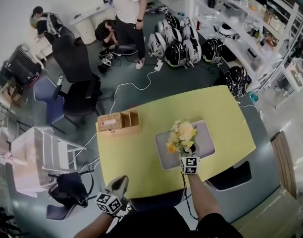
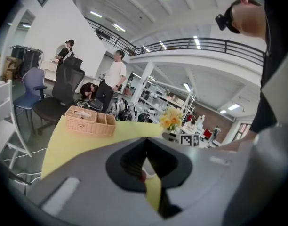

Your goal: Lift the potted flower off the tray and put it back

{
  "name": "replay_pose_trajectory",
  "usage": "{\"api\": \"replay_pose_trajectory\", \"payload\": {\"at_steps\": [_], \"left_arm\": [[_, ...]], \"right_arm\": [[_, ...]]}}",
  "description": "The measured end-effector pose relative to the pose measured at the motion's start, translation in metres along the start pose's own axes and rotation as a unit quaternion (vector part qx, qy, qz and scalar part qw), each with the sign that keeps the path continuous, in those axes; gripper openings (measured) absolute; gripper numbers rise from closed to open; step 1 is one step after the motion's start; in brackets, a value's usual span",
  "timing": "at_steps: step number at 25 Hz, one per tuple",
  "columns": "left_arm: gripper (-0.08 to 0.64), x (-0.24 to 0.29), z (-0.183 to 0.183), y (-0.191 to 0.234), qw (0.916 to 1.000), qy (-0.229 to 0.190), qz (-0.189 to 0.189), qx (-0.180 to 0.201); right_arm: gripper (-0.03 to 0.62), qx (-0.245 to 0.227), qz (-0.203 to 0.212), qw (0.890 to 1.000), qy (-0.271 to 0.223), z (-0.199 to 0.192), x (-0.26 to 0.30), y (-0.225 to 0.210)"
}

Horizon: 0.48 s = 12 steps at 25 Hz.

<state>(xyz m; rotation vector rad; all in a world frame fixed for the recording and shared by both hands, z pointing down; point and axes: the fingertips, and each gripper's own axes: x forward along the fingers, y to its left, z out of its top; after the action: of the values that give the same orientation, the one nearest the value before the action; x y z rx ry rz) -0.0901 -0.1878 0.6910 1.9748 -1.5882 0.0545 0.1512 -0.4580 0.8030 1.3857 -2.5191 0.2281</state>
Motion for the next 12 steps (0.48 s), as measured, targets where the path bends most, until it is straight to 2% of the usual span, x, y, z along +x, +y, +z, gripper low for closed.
{"api": "replay_pose_trajectory", "payload": {"at_steps": [12], "left_arm": [[0.008,-0.016,0.006,0.000,1.0000,-0.006,0.008,-0.002]], "right_arm": [[0.232,0.006,-0.015,1.000,0.016,-0.008,-0.007,0.008]]}}
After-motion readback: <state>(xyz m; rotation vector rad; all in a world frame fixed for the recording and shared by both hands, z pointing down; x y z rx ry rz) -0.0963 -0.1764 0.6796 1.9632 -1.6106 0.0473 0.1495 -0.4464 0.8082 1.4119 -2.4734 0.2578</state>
